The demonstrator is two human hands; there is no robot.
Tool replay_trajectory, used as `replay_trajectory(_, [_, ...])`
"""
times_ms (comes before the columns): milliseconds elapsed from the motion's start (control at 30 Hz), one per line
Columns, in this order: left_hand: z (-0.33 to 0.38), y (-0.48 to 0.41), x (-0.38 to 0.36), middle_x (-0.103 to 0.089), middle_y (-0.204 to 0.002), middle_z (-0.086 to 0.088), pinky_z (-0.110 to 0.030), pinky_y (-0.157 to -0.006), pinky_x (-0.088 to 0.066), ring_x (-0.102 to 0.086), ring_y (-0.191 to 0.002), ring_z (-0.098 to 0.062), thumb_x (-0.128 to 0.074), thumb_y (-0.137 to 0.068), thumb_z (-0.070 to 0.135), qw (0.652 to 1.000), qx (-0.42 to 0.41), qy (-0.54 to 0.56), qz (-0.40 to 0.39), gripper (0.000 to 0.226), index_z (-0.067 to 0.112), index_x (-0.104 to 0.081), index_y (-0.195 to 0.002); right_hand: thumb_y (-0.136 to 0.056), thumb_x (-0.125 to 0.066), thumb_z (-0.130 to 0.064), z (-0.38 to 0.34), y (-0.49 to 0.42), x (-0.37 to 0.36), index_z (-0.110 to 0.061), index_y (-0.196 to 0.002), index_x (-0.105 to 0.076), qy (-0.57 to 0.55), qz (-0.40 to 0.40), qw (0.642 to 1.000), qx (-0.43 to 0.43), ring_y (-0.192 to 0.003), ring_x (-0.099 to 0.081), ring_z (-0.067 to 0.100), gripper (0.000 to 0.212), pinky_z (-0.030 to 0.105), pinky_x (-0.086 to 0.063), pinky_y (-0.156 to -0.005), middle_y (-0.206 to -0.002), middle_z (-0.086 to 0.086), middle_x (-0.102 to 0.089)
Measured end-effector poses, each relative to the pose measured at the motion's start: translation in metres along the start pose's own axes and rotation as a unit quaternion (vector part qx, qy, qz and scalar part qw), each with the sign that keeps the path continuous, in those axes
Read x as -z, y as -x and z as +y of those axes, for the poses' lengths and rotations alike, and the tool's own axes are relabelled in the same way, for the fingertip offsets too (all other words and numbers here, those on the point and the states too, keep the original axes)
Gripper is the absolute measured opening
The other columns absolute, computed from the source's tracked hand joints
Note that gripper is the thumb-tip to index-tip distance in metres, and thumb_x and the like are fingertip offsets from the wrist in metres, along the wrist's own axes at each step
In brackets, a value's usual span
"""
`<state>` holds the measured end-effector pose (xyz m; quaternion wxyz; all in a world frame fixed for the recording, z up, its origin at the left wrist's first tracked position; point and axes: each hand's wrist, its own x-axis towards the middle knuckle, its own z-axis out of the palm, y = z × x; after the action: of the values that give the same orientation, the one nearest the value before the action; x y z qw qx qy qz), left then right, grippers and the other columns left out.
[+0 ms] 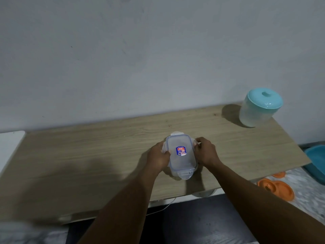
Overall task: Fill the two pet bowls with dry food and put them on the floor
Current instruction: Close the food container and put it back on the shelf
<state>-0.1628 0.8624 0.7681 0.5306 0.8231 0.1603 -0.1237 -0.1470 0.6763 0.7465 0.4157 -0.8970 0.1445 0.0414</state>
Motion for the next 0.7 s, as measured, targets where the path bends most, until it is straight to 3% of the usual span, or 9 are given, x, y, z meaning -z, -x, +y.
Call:
replay_trajectory(200, [-0.005,0.001,-0.002,-0.064,-0.130,-0.008,-0.046,-0.085,-0.060,-0.066,-0.110,-0.029,-0.067,-0.091,0.013,0.998,0.037,0.041,-0.025,0.054,0.023,-0.051,-0.142,-0.103,-0.048,-0.020,0.007,0.014,-0.005,-0.015,-0.140,-0.048,-0.015,-0.006,1.000,0.006,-0.110,-0.064,0.033,0.038,0.046,-0.053,-0.095,-0.120,0.016,-0.068])
replay_trajectory(333, [-0.005,0.000,-0.003,-0.065,-0.123,-0.011,-0.045,-0.071,-0.062,-0.068,-0.088,-0.030,-0.063,-0.093,0.015,0.998,0.040,0.028,-0.036,0.052,0.025,-0.050,-0.142,-0.102,-0.044,-0.016,0.006,0.018,-0.008,-0.016,-0.139,-0.051,0.006,0.003,1.000,0.017,-0.114,-0.060,0.034,0.037,0.047,-0.051,-0.095,-0.130,0.015,-0.061])
replay_trajectory(400, [-0.004,-0.002,-0.002,-0.061,-0.130,-0.012,-0.049,-0.082,-0.059,-0.066,-0.102,-0.034,-0.067,-0.091,0.019,0.999,0.020,-0.028,-0.027,0.056,0.022,-0.047,-0.143,-0.102,-0.043,-0.018,0.003,0.023,-0.010,-0.016,-0.142,-0.047,0.062,0.034,0.997,0.035,-0.118,-0.054,0.035,0.041,0.046,-0.050,-0.094,-0.134,0.015,-0.051])
replay_trajectory(467, [-0.004,-0.003,0.000,-0.050,-0.140,-0.012,-0.040,-0.099,-0.049,-0.056,-0.122,-0.032,-0.073,-0.086,0.027,0.993,-0.001,-0.116,0.004,0.063,0.017,-0.046,-0.143,-0.101,-0.044,-0.021,0.002,0.030,-0.011,-0.013,-0.136,-0.053,0.132,0.085,0.986,0.052,-0.116,-0.052,0.035,0.037,0.046,-0.050,-0.088,-0.130,0.015,-0.051])
replay_trajectory(533, [-0.004,-0.003,0.000,-0.056,-0.127,-0.010,-0.032,-0.091,-0.045,-0.058,-0.115,-0.030,-0.075,-0.083,0.033,0.987,-0.005,-0.159,0.029,0.052,0.014,-0.056,-0.127,-0.100,-0.043,-0.020,0.003,0.034,-0.014,-0.007,-0.117,-0.063,0.143,0.099,0.983,0.063,-0.105,-0.057,0.035,0.029,0.042,-0.049,-0.079,-0.113,0.015,-0.060])
replay_trajectory(600, [-0.006,-0.002,-0.003,-0.068,-0.110,-0.008,-0.032,-0.083,-0.048,-0.065,-0.102,-0.028,-0.077,-0.081,0.034,0.991,0.015,-0.125,0.043,0.037,0.012,-0.064,-0.108,-0.100,-0.044,-0.021,0.007,0.037,-0.017,-0.005,-0.102,-0.067,0.132,0.099,0.983,0.076,-0.092,-0.060,0.033,0.028,0.038,-0.046,-0.072,-0.098,0.014,-0.064])
replay_trajectory(700, [-0.008,0.000,-0.007,-0.073,-0.084,-0.007,-0.032,-0.075,-0.052,-0.069,-0.083,-0.028,-0.079,-0.079,0.031,0.994,0.028,-0.086,0.061,0.024,0.009,-0.073,-0.083,-0.101,-0.050,-0.028,0.009,0.037,-0.017,-0.005,-0.099,-0.069,0.128,0.109,0.981,0.098,-0.081,-0.062,0.030,0.030,0.033,-0.042,-0.066,-0.093,0.014,-0.065])
